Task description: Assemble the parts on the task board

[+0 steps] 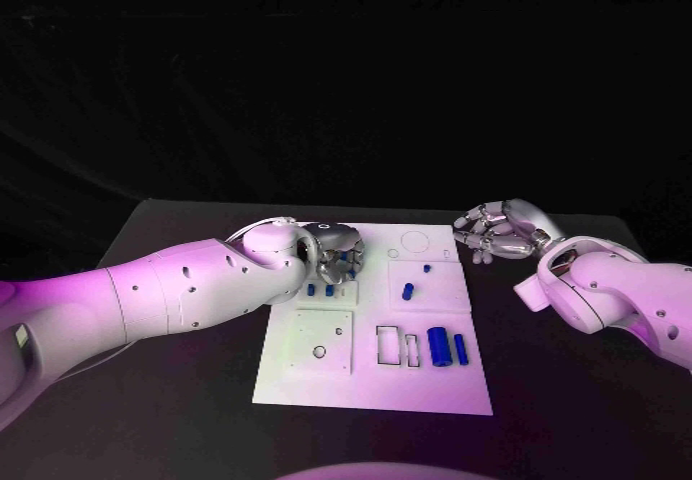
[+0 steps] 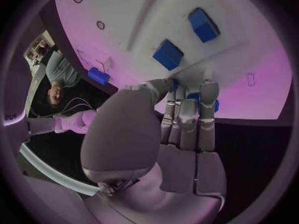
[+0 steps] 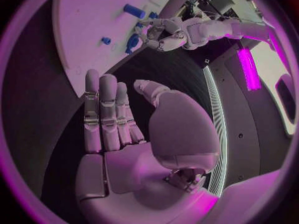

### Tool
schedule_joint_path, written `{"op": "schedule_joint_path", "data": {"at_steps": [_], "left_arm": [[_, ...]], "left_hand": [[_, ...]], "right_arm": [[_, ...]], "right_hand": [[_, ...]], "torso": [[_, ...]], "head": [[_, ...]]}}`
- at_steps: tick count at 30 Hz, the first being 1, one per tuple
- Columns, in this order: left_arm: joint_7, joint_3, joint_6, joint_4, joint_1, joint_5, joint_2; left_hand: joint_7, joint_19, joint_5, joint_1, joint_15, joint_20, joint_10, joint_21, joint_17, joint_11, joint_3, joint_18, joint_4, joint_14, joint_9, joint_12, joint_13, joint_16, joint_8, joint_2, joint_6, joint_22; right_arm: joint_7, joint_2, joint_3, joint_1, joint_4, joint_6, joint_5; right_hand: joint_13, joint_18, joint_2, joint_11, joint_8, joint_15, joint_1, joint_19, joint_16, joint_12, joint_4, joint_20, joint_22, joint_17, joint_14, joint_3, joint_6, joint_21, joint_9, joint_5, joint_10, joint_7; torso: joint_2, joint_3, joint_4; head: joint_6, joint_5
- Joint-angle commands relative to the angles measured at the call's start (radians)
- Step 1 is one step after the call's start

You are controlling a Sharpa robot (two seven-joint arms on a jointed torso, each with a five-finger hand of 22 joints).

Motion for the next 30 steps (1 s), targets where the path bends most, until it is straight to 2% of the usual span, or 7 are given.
{"op": "schedule_joint_path", "data": {"at_steps": [1,7,16,19,25,30], "left_arm": [[0.018,-0.004,0.022,-0.003,-0.004,0.018,0.002],[0.028,-0.004,-0.006,-0.006,-0.004,0.027,0.002],[0.034,0.003,-0.047,0.012,-0.004,0.05,-0.016],[0.038,0.01,-0.06,0.03,-0.005,0.057,-0.029],[0.049,0.031,-0.095,0.075,-0.008,0.082,-0.074],[0.058,0.043,-0.09,0.119,-0.009,0.13,-0.125]], "left_hand": [[-0.003,0.011,-0.005,-0.004,-0.001,-0.004,0.023,0.017,0.004,-0.006,0.012,-0.018,-0.01,0.011,0.002,0.0,0.0,0.008,-0.002,0.015,0.021,0.018],[-0.01,0.043,-0.005,-0.016,-0.008,-0.011,0.061,0.063,0.027,-0.013,0.029,-0.029,-0.032,0.032,0.005,-0.016,-0.003,0.023,-0.011,0.022,0.057,0.078],[-0.006,0.043,-0.006,-0.024,-0.006,-0.01,0.065,0.069,0.022,-0.009,0.037,-0.03,-0.044,0.036,0.002,-0.035,-0.007,0.023,-0.03,0.019,0.054,0.081],[-0.006,0.043,-0.006,-0.025,-0.005,-0.01,0.065,0.069,0.021,-0.008,0.037,-0.03,-0.045,0.036,0.002,-0.037,-0.007,0.023,-0.032,0.019,0.054,0.081],[-0.006,0.041,-0.005,-0.026,-0.005,-0.01,0.066,0.068,0.019,-0.007,0.038,-0.029,-0.047,0.036,0.002,-0.039,-0.008,0.022,-0.034,0.017,0.054,0.078],[-0.005,0.039,-0.006,-0.032,-0.004,-0.009,0.068,0.068,0.014,-0.006,0.036,-0.029,-0.05,0.035,0.002,-0.044,-0.008,0.02,-0.039,0.012,0.055,0.077]], "right_arm": [[0.006,0.001,0.0,-0.001,0.001,0.008,-0.003],[0.007,0.002,0.0,-0.001,0.0,0.008,-0.003],[0.007,0.001,0.0,-0.001,0.0,0.006,-0.003],[0.008,0.0,0.0,-0.001,0.0,0.006,-0.003],[0.008,-0.001,0.0,-0.001,0.0,0.006,-0.003],[0.008,-0.003,0.0,-0.003,0.0,0.006,-0.003]], "right_hand": [[-0.001,0.011,0.007,0.003,0.006,0.001,-0.001,0.003,-0.006,0.006,0.0,0.0,-0.001,0.001,-0.003,0.004,-0.002,-0.007,-0.002,0.005,-0.007,0.002],[-0.002,0.011,0.007,0.003,0.007,0.001,-0.002,0.003,-0.006,0.006,0.0,0.0,-0.001,0.002,-0.002,0.004,-0.001,-0.008,-0.002,0.005,-0.007,0.002],[-0.002,0.011,0.008,0.003,0.007,0.001,-0.002,0.004,-0.007,0.007,0.0,0.0,-0.002,0.002,-0.002,0.004,-0.001,-0.008,-0.002,0.005,-0.007,0.002],[-0.002,0.011,0.008,0.003,0.007,0.001,-0.002,0.004,-0.007,0.007,0.0,0.0,-0.002,0.002,-0.002,0.004,-0.001,-0.008,-0.002,0.005,-0.007,0.002],[-0.002,0.011,0.008,0.003,0.007,0.001,-0.002,0.004,-0.007,0.007,0.0,0.0,-0.002,0.002,-0.002,0.004,-0.001,-0.008,-0.002,0.005,-0.007,0.002],[-0.002,0.011,0.008,0.003,0.007,0.001,-0.002,0.004,-0.007,0.007,0.0,0.0,-0.002,0.002,-0.002,0.004,-0.001,-0.008,-0.002,0.005,-0.007,0.002]], "torso": [[0.0,0.0002,0.0003],[0.0,0.0002,-0.0016],[0.0,-0.0004,0.0003],[0.0,-0.0005,-0.0004],[0.001,0.0001,0.0004],[-0.001,0.0006,0.0019]], "head": [[0.0,0.0],[0.0,0.001],[0.001,-0.003],[0.002,-0.003],[0.003,-0.006],[0.001,-0.007]]}}
